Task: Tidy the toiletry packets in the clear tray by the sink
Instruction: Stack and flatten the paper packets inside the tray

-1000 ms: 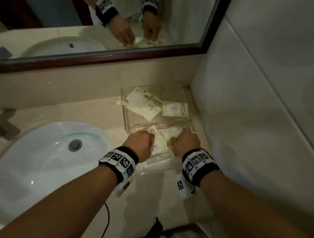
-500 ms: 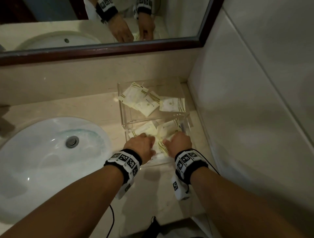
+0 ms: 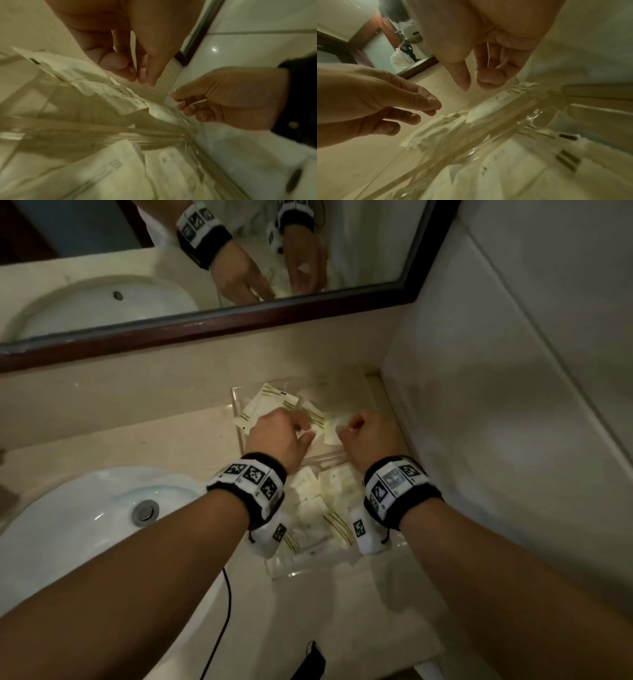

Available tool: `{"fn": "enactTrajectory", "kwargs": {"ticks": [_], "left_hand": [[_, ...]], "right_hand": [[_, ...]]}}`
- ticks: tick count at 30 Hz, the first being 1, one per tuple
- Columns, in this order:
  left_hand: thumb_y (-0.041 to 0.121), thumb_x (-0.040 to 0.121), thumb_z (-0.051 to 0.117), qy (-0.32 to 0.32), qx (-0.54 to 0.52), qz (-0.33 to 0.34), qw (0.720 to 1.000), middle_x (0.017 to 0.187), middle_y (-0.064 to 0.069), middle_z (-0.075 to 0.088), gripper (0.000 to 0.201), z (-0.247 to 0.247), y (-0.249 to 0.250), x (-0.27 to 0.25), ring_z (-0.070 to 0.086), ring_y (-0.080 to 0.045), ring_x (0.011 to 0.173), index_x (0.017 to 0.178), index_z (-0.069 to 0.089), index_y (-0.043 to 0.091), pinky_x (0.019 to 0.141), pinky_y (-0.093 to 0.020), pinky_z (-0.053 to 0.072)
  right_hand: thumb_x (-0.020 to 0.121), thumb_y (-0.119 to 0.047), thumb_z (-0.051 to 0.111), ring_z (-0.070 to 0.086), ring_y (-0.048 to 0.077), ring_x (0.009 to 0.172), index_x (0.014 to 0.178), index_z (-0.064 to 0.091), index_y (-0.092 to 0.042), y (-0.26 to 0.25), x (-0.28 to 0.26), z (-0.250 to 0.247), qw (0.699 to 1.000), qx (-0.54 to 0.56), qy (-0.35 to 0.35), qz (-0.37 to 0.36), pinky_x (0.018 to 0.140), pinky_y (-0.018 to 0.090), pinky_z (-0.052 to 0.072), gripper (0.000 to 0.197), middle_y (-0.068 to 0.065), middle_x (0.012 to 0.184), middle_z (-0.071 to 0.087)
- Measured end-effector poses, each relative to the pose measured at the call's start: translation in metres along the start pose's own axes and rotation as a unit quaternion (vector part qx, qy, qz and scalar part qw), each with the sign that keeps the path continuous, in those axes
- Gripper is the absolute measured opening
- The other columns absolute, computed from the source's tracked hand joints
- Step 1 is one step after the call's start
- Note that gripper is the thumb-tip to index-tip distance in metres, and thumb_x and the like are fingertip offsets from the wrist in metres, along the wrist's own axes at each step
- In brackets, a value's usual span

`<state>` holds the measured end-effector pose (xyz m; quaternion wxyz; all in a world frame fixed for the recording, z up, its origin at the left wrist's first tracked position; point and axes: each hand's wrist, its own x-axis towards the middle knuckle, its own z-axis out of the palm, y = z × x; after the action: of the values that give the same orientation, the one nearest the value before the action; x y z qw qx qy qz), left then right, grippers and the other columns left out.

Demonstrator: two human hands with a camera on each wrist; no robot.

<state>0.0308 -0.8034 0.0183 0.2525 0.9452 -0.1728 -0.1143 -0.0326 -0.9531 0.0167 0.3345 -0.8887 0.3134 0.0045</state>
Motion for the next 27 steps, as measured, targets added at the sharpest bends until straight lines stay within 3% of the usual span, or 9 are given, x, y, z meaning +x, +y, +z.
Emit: {"fn": "enactTrajectory", "kwargs": {"ticks": [5, 7, 11, 14, 17, 21, 24, 27], "left_hand": [[0.039, 0.080, 0.076, -0.005, -0.027, -0.047, 0.999, 0.107, 0.007, 0.071, 0.024, 0.016, -0.004, 0.025, 0.067, -0.018, 0.098, 0.102, 0.073, 0.029, 0.083, -0.024, 0.048], [0.036, 0.076, 0.080, -0.014, -0.031, -0.066, 0.997, 0.107, 0.008, 0.072, 0.027, 0.022, -0.007, 0.029, 0.067, -0.018, 0.099, 0.102, 0.074, 0.030, 0.087, -0.025, 0.050], [0.027, 0.074, 0.083, -0.020, -0.045, -0.101, 0.994, 0.096, 0.007, 0.075, 0.010, 0.023, -0.005, 0.031, 0.068, -0.018, 0.091, 0.078, 0.073, 0.029, 0.085, -0.027, 0.054], [0.019, 0.078, 0.077, -0.021, -0.041, -0.111, 0.993, 0.091, 0.003, 0.075, 0.025, 0.021, 0.000, 0.030, 0.067, -0.021, 0.088, 0.060, 0.065, 0.030, 0.082, -0.028, 0.054], [0.016, 0.081, 0.068, -0.031, -0.029, -0.102, 0.994, 0.091, 0.000, 0.074, 0.021, 0.018, 0.005, 0.027, 0.067, -0.024, 0.087, 0.065, 0.070, 0.029, 0.077, -0.026, 0.052], [0.013, 0.085, 0.064, -0.044, -0.016, -0.081, 0.996, 0.094, -0.005, 0.071, 0.017, 0.011, 0.013, 0.017, 0.066, -0.029, 0.087, 0.081, 0.078, 0.022, 0.072, -0.028, 0.050], [0.009, 0.085, 0.065, -0.054, -0.039, -0.076, 0.995, 0.092, -0.002, 0.073, 0.021, 0.011, 0.012, 0.001, 0.067, -0.023, 0.085, 0.075, 0.077, 0.022, 0.078, -0.031, 0.056], [0.004, 0.083, 0.064, -0.062, -0.042, -0.066, 0.995, 0.085, 0.001, 0.073, 0.029, 0.013, 0.008, -0.023, 0.068, -0.019, 0.080, 0.066, 0.073, 0.025, 0.076, -0.028, 0.057]], "right_hand": [[0.084, -0.035, 0.068, 0.062, 0.026, 0.102, 0.112, 0.063, -0.014, 0.006, 0.025, 0.007, 1.000, -0.017, -0.014, 0.003, 0.085, 0.032, 0.052, 0.036, 0.008, 0.117, 0.062], [0.084, -0.036, 0.068, 0.061, 0.025, 0.104, 0.113, 0.063, -0.016, 0.011, 0.029, 0.011, 0.999, -0.037, -0.021, 0.008, 0.083, 0.029, 0.050, 0.035, 0.007, 0.119, 0.059], [0.089, -0.033, 0.062, 0.062, 0.025, 0.099, 0.102, 0.065, -0.017, 0.012, 0.033, 0.016, 0.996, -0.082, -0.021, -0.011, 0.077, 0.026, 0.044, 0.021, 0.005, 0.111, 0.063], [0.090, -0.028, 0.059, 0.063, 0.027, 0.098, 0.095, 0.067, -0.016, 0.011, 0.034, 0.019, 0.996, -0.088, -0.021, -0.018, 0.082, 0.031, 0.050, 0.015, 0.005, 0.107, 0.067], [0.090, -0.023, 0.057, 0.063, 0.029, 0.098, 0.090, 0.068, -0.017, 0.009, 0.032, 0.018, 0.996, -0.083, -0.035, -0.010, 0.083, 0.037, 0.053, 0.012, 0.006, 0.104, 0.069], [0.088, -0.019, 0.057, 0.066, 0.024, 0.090, 0.082, 0.067, -0.021, 0.008, 0.029, 0.009, 0.996, -0.061, -0.061, 0.012, 0.075, 0.026, 0.051, 0.012, 0.003, 0.098, 0.071], [0.088, -0.023, 0.060, 0.067, 0.025, 0.083, 0.072, 0.059, -0.023, 0.013, 0.016, 0.004, 0.997, -0.052, -0.063, 0.009, 0.067, 0.025, 0.047, 0.017, 0.003, 0.088, 0.070], [0.089, -0.026, 0.061, 0.065, 0.026, 0.082, 0.075, 0.061, -0.018, 0.022, -0.005, -0.001, 0.997, -0.052, -0.063, -0.007, 0.072, 0.034, 0.053, 0.017, 0.006, 0.086, 0.070]]}}
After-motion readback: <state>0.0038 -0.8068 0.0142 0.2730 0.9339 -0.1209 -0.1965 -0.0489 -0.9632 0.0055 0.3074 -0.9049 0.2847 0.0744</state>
